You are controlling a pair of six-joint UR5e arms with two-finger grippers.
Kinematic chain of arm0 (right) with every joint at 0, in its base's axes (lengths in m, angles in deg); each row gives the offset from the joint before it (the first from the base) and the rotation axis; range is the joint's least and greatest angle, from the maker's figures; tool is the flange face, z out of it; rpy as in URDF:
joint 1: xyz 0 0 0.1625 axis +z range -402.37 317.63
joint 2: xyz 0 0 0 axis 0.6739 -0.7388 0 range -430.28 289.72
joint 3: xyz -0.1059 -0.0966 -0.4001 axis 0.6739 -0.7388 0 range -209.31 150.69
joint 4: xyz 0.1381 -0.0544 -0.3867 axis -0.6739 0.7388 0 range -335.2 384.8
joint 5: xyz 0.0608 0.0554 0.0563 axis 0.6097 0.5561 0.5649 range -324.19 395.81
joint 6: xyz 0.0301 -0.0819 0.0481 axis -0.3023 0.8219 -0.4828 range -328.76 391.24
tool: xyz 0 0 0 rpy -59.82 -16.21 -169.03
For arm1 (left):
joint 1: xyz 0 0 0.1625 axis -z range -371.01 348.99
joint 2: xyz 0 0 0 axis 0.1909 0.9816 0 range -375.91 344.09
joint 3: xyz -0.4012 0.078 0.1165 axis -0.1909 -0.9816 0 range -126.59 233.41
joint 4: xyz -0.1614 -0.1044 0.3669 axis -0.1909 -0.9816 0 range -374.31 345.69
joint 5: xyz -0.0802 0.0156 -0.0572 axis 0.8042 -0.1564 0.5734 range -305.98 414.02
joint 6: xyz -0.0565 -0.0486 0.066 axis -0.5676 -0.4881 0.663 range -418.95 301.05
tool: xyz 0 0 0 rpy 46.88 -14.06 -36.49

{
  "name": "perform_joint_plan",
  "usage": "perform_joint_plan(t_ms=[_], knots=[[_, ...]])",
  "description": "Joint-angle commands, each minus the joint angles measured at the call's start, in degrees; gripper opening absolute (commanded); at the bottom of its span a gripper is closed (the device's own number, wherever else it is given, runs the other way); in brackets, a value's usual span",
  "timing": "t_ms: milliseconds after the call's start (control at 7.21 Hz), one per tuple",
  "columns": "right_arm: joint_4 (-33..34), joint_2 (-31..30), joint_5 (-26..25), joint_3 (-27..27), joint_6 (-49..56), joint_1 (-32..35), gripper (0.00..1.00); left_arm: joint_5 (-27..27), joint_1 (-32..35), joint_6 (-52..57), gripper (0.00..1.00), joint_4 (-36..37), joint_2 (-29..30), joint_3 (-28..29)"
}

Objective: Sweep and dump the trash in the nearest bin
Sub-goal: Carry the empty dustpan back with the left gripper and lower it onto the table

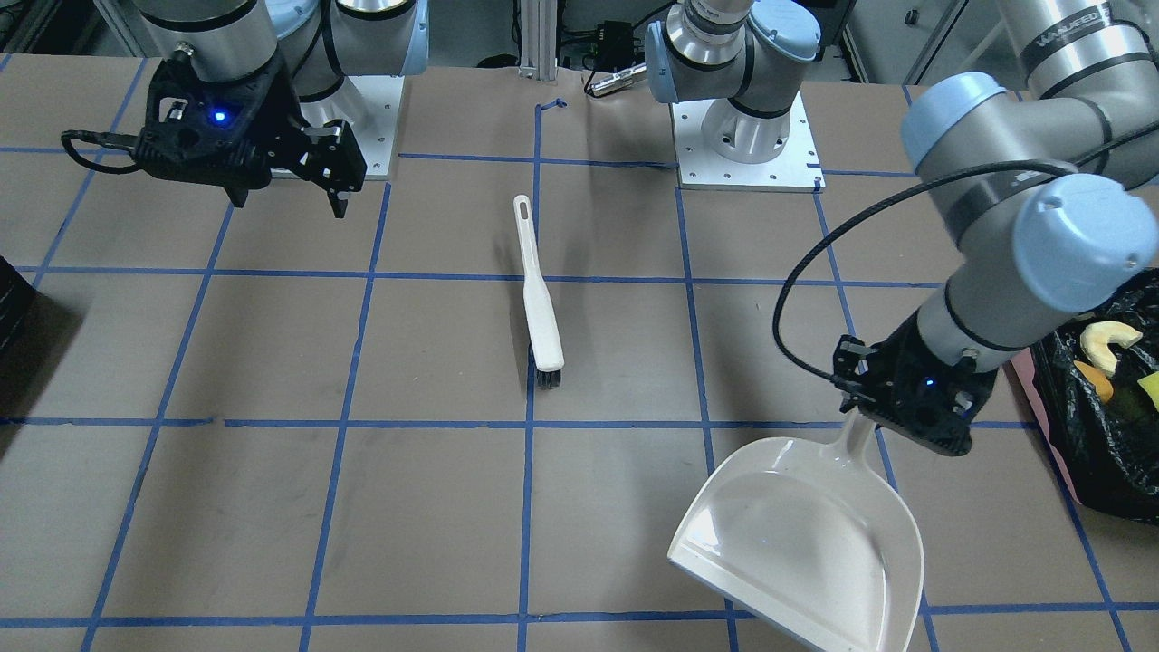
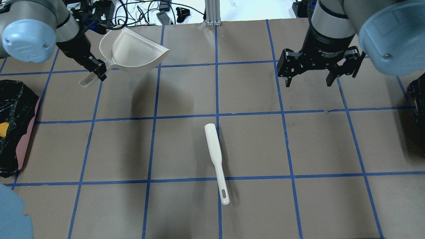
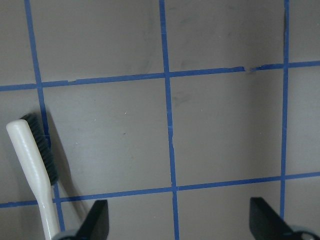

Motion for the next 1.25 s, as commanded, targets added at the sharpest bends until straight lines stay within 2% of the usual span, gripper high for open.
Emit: perform_joint_plan(t_ms=[0, 416, 694, 1110], knots=[[-1.73, -0.77, 0.5, -0.08, 1.09, -3.33, 1.0, 0.12, 7.3, -17.23, 0.0, 1.51, 1.94, -0.07], [3.86, -0.42, 0.95, 0.1, 7.24, -3.86, 1.0, 3.1, 12.49, -27.17, 0.0, 4.51, 4.41, 0.28], [4.24, -0.34, 3.57, 0.27, 7.6, -4.65, 1.0, 3.46, 18.29, -29.32, 0.0, 4.69, 5.64, -0.16], [6.61, -0.25, 3.5, 0.27, 7.7, -4.65, 1.0, 3.28, 25.16, -35.8, 0.0, 6.78, 9.06, -2.26]])
